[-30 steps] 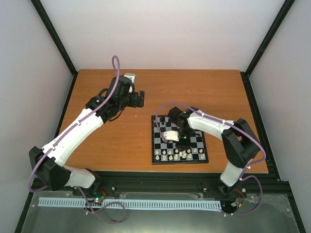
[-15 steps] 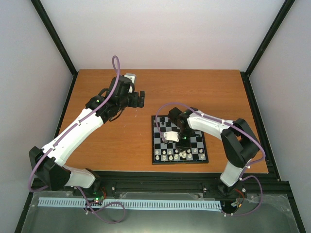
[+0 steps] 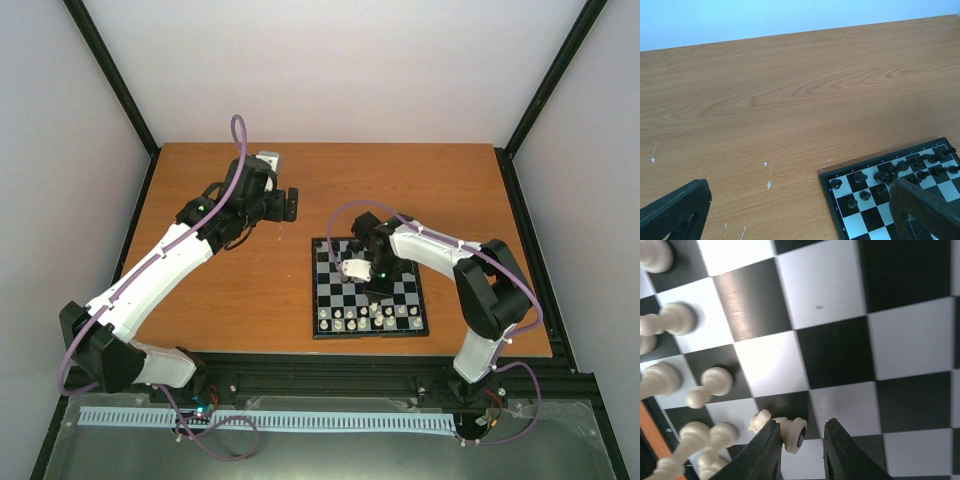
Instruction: Set up the chess pieces on the board
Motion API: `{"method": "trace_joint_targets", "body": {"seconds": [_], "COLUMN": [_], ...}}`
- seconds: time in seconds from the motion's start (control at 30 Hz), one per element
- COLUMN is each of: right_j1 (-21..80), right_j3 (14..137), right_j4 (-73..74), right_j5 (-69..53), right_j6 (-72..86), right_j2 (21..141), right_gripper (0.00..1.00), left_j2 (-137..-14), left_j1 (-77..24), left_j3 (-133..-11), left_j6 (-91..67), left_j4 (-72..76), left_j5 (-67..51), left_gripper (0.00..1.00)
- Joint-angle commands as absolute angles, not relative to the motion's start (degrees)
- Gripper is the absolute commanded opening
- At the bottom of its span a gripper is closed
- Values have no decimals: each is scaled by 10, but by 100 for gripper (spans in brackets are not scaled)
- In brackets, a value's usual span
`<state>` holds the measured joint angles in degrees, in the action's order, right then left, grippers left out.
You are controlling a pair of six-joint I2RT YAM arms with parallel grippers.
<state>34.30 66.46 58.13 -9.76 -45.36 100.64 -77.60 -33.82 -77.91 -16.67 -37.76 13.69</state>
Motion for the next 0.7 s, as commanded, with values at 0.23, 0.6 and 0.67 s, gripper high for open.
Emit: {"method": "trace_joint_targets", "body": {"seconds": [0.23,0.6,0.67], "right_j1": [262,240,240], "right_j3": [709,714,714], "right_j4": [571,609,614], "right_j5": [-120,-142,-135], "right_j6": [-417,-487,-510], "right_j2": [1044,1015,1004], "right_gripper": [24,31,32], "left_j2": [-777,-777,-777], "left_j1": [-336,-336,-336], "left_j3": [-784,-784,-784], "left_j6": [-159,-160,-160], "left_j4": [-372,-372,-372], "left_j5": [133,129,129], "left_gripper": [100,100,100]}}
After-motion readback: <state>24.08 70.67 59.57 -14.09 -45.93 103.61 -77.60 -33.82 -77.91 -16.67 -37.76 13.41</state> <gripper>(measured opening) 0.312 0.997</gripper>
